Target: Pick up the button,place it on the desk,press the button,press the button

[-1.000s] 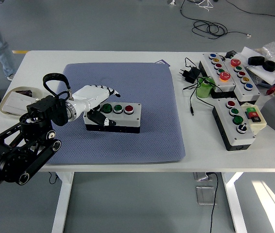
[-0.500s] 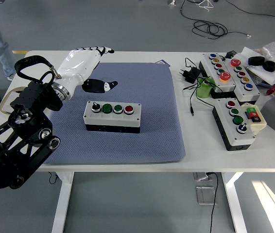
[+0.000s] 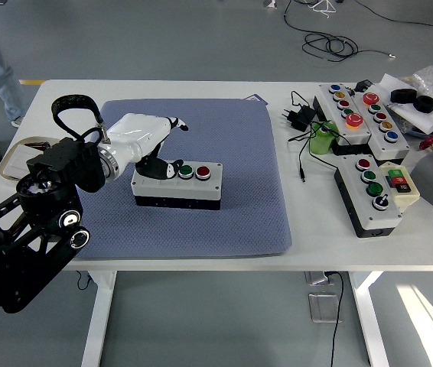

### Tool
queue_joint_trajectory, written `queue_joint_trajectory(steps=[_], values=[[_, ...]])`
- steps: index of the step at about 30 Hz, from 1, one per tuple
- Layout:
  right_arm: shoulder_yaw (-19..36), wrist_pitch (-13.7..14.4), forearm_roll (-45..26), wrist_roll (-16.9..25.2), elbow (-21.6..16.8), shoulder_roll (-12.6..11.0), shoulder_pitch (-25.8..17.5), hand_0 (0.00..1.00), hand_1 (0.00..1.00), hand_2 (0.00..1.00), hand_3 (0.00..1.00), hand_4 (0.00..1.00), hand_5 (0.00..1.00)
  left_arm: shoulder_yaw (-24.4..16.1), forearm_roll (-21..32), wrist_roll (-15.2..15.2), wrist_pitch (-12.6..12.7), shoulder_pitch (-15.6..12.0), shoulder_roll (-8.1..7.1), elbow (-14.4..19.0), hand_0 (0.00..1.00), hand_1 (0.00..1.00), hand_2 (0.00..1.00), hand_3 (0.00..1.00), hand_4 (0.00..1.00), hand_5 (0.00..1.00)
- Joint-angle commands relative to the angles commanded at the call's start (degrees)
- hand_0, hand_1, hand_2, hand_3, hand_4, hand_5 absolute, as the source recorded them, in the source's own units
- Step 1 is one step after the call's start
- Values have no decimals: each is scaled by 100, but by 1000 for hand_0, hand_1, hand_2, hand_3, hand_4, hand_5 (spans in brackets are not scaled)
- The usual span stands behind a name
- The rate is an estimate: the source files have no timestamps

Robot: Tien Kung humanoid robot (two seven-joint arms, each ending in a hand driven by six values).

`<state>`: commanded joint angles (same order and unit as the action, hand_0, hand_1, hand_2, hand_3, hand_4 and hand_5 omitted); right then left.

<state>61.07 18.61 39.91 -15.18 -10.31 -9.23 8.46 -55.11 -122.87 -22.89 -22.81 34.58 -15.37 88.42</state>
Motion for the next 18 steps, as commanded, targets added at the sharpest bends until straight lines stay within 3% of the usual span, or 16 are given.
queue_joint_trajectory(steps=[6,18], values=[[10,-3,12,-1,0,-3,8,787,797,817,751,412,479,193,-45,-54,-397,31,2,9,2,22,126,860,650,337],[18,-8,21,-1,0,-11,23,787,797,817,751,412,479,339,-115,-77,-555,98,3,-57,2,27,124,828,641,329]])
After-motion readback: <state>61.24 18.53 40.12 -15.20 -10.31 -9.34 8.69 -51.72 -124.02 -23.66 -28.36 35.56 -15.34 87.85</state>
